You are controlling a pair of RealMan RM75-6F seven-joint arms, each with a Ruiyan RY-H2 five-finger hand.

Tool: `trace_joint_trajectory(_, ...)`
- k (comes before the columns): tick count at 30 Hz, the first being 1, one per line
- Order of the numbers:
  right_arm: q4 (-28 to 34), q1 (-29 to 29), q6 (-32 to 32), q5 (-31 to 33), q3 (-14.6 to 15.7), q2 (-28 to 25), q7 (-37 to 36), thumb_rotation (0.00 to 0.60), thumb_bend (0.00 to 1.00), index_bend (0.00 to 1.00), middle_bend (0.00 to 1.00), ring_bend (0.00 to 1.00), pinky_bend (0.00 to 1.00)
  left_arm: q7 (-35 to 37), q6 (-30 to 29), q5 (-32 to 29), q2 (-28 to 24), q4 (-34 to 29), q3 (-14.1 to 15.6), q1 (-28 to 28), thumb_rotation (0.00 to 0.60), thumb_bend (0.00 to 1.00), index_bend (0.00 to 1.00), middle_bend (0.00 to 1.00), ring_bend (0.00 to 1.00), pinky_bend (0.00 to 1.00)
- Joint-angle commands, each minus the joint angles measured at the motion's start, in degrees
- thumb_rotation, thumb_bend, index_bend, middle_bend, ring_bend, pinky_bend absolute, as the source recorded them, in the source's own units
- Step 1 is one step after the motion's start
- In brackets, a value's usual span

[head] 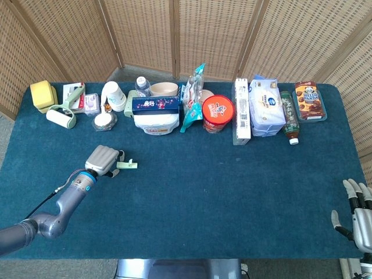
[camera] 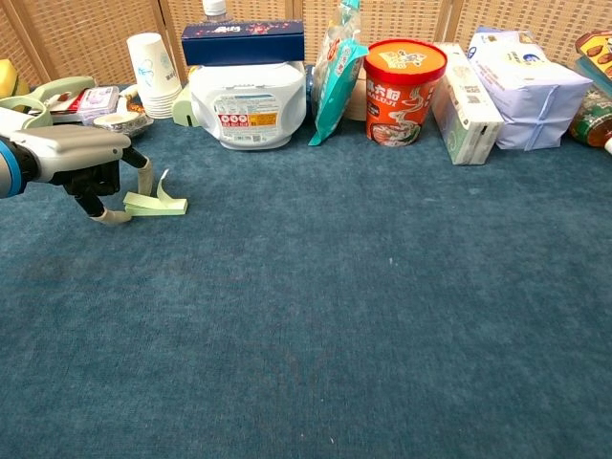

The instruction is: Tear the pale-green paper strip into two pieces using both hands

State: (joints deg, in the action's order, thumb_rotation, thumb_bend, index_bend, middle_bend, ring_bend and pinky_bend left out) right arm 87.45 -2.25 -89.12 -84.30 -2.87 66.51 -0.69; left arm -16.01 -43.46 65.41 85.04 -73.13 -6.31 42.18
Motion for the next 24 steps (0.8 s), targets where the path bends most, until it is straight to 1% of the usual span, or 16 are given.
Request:
trace_joint_trajectory(1,-0.08,0.00,0.05,-0.07,0.01,0.04,-0.10,0.512,0.48,0.02,0.10,0.01,0.09,-0.34,-0.07,-0.50,0.01,-0.18,0.01,0.14,0.600,0.29,0.43,0.97,0.99,0.97)
trace_joint_trajectory(13,-0.61,-0.23,-0.12,-0.23,-0.07,0.01,-1.11,0.512,0.48,0.02,0.10,0.01,0.11,-2.28,-1.07,-2.82,-0.01,-1.71,-0.16,0.66,0.600,0.29,0.44,0.97,1.00,0.97)
trace_joint_trajectory(24,-1.11,-0.80,-0.64,-0.25,-0.09,-0.21,-2.75,0.513,0.48,0.02,0.11,0.01,0.11,-5.10,-0.75,-6.04,0.83,-1.45,-0.28,1.96,0.600,0.30,0.46,0.97,1.00,0.97)
